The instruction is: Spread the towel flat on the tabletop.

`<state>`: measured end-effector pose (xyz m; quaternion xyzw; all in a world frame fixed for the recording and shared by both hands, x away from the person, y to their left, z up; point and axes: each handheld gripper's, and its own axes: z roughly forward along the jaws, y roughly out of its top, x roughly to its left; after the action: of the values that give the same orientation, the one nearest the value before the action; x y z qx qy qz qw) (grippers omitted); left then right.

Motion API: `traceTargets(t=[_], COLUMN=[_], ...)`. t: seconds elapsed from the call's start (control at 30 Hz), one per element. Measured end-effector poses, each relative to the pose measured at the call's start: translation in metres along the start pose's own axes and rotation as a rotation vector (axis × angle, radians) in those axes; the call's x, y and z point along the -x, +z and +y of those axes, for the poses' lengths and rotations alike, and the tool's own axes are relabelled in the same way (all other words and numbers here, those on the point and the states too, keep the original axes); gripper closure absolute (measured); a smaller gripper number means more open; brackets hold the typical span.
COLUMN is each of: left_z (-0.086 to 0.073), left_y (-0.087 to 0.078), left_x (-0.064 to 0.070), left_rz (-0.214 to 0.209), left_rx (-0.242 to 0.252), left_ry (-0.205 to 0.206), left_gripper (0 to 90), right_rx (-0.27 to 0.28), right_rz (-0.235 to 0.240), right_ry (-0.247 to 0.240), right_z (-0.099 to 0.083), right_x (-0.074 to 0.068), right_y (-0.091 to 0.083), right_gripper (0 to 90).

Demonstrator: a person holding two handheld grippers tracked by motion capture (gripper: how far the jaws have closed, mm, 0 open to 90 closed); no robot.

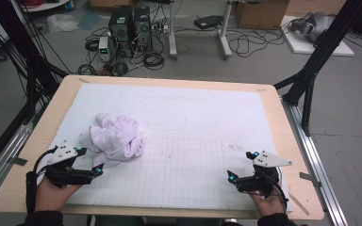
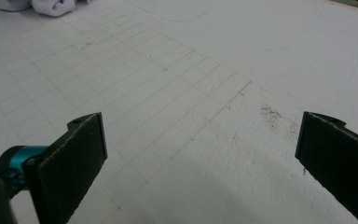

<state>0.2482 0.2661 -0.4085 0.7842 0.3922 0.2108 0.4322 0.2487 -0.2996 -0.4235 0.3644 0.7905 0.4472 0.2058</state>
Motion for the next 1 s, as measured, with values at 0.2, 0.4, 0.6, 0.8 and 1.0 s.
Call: traceTargets(t=[0.2,0.4,0.6,0.8,1.0], left_z=[0.0,0.001,0.002,0.006,0.018], left_y=[0.0,-0.003,-0.005,-0.009,-0.016], left_x=[0.001,0.001,0.001,0.004,0.002], left_rz=[-0.008,-0.012,-0.012,-0.015,-0.025], left_rx=[-0.001,0.0,0.005,0.013,0.029], left_ry=[0.004,0.012,0.011,0.017,0.027], left_gripper=[13.4,13.4,13.6,13.6,14.6], right_rx=[-0.003,-0.006,-0.002,-0.005,-0.004], right_rz=[0.003,0.01,0.01,0.009,0.015], right_ry=[0.004,-0.009,-0.019,-0.022,-0.027], right_z=[-0.001,0.001,0.002,0.003,0.004], right_x=[0.001,-0.003,-0.004,-0.005,-0.008], right_y=[0.001,0.002,0.001,0.0,-0.001], right_gripper=[1.4,1.4,1.4,1.4,1.4])
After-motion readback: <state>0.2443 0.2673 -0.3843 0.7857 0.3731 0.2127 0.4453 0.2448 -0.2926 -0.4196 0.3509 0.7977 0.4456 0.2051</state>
